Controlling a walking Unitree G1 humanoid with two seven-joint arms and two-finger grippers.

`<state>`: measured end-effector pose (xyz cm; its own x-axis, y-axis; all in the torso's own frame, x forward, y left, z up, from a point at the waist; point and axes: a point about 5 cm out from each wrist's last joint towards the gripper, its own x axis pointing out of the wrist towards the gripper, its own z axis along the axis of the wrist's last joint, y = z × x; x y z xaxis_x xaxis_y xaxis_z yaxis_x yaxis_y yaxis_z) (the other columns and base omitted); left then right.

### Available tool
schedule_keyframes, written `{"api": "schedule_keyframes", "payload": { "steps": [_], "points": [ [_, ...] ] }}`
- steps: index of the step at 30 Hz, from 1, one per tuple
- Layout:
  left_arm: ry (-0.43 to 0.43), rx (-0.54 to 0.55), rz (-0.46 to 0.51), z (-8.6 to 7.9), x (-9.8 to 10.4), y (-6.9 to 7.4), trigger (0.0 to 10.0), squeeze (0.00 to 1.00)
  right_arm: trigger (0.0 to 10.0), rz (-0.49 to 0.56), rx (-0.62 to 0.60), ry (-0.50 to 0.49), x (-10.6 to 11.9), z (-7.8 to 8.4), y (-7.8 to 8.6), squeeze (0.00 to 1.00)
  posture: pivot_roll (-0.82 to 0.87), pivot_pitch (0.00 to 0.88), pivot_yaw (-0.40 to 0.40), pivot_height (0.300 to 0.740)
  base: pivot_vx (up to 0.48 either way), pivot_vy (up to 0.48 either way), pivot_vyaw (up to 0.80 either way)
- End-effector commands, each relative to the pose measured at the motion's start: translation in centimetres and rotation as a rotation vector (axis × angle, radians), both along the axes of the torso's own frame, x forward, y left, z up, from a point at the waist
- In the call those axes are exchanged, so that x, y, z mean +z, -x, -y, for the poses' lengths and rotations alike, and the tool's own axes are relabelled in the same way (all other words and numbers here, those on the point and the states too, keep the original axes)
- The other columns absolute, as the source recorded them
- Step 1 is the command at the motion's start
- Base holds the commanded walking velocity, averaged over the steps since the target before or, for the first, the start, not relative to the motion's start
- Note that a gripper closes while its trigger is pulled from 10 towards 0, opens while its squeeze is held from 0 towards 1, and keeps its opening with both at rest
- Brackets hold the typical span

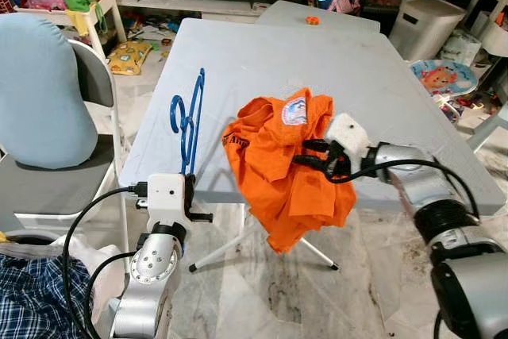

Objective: Hang hanger

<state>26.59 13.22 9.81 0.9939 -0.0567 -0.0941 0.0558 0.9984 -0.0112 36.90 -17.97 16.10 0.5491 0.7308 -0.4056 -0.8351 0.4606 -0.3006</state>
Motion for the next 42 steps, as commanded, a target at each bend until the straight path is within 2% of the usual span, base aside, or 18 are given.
{"api": "schedule_keyframes", "payload": {
  "steps": [1,4,9,11,13,16,22,25,26,27,28,29,37,38,42],
  "points": [
    [-0.004,-0.012,-0.017,0.1,-0.3,0.0,10.0,0.00,10.0,-0.019,0.037,0.007,0.7,0.7,0.3,1.00,0.14,0.013,-0.071,0.740,0.000,0.000,0.00],
    [-0.006,-0.014,-0.018,0.1,-0.3,0.0,10.0,0.00,10.0,-0.068,0.045,0.022,0.4,1.6,0.6,1.00,0.14,0.013,-0.070,0.740,0.000,0.000,0.00],
    [-0.007,-0.017,-0.018,0.2,-0.3,0.0,10.0,0.00,10.0,-0.134,0.046,0.023,-1.2,1.3,1.3,1.00,0.14,0.015,-0.069,0.740,0.000,0.000,0.00],
    [-0.009,-0.016,-0.019,0.2,-0.3,0.0,10.0,0.00,10.0,-0.143,-0.018,0.043,-2.6,1.2,1.4,1.00,0.14,0.015,-0.069,0.740,0.000,0.000,0.00],
    [-0.010,-0.016,-0.019,0.1,-0.3,0.1,10.0,0.00,10.0,-0.147,-0.032,0.046,-2.8,1.1,1.4,1.00,0.15,0.019,-0.064,0.740,0.000,0.000,0.00],
    [-0.014,-0.018,-0.023,0.0,-0.3,0.2,10.0,0.00,10.0,-0.172,-0.090,0.062,-4.4,0.6,1.9,1.00,0.14,0.022,-0.058,0.740,0.000,0.000,0.00],
    [-0.015,-0.025,-0.024,0.1,-0.3,0.1,10.0,0.00,10.0,-0.173,-0.220,0.070,-6.1,-0.2,2.1,1.00,0.14,0.025,-0.054,0.740,0.000,0.000,0.00],
    [-0.015,-0.026,-0.023,0.1,-0.3,0.1,10.0,0.00,10.0,-0.173,-0.241,0.058,-6.5,-0.7,2.2,1.00,0.14,0.025,-0.054,0.740,0.000,0.000,0.00],
    [-0.015,-0.027,-0.024,0.1,-0.3,0.1,10.0,0.00,1.8,-0.167,-0.286,0.028,-6.8,-1.3,2.2,1.00,0.14,0.026,-0.054,0.740,0.000,0.000,0.00],
    [-0.015,-0.027,-0.024,0.1,-0.3,0.1,10.0,0.00,0.0,-0.162,-0.313,0.015,-7.0,-1.5,2.2,1.00,0.14,0.026,-0.054,0.740,0.000,0.000,0.00],
    [-0.015,-0.028,-0.024,0.1,-0.3,0.1,10.0,0.00,0.0,-0.158,-0.333,0.005,-7.1,-1.8,2.2,0.60,0.14,0.026,-0.054,0.740,0.000,0.000,0.00],
    [-0.016,-0.027,-0.024,0.1,-0.3,0.1,10.0,0.00,0.0,-0.156,-0.362,-0.018,-7.2,-2.3,2.2,0.00,0.14,0.026,-0.055,0.740,0.000,0.000,0.00],
    [-0.015,-0.024,-0.025,0.1,-0.3,0.2,10.0,0.00,0.0,-0.237,-0.394,-0.130,-8.2,-4.6,2.8,0.00,0.14,0.025,-0.060,0.740,0.000,0.000,0.00],
    [-0.006,-0.023,-0.019,0.1,-0.2,0.2,10.0,0.00,0.0,-0.254,-0.402,-0.168,-8.2,-4.9,2.8,0.00,0.14,0.025,-0.058,0.740,0.000,0.000,0.00],
    [-0.001,-0.028,-0.018,0.1,-0.2,0.2,10.0,0.00,0.0,-0.263,-0.445,-0.229,-8.0,-5.3,2.5,0.00,0.14,0.025,-0.058,0.740,0.000,0.000,0.00]
  ]
}}
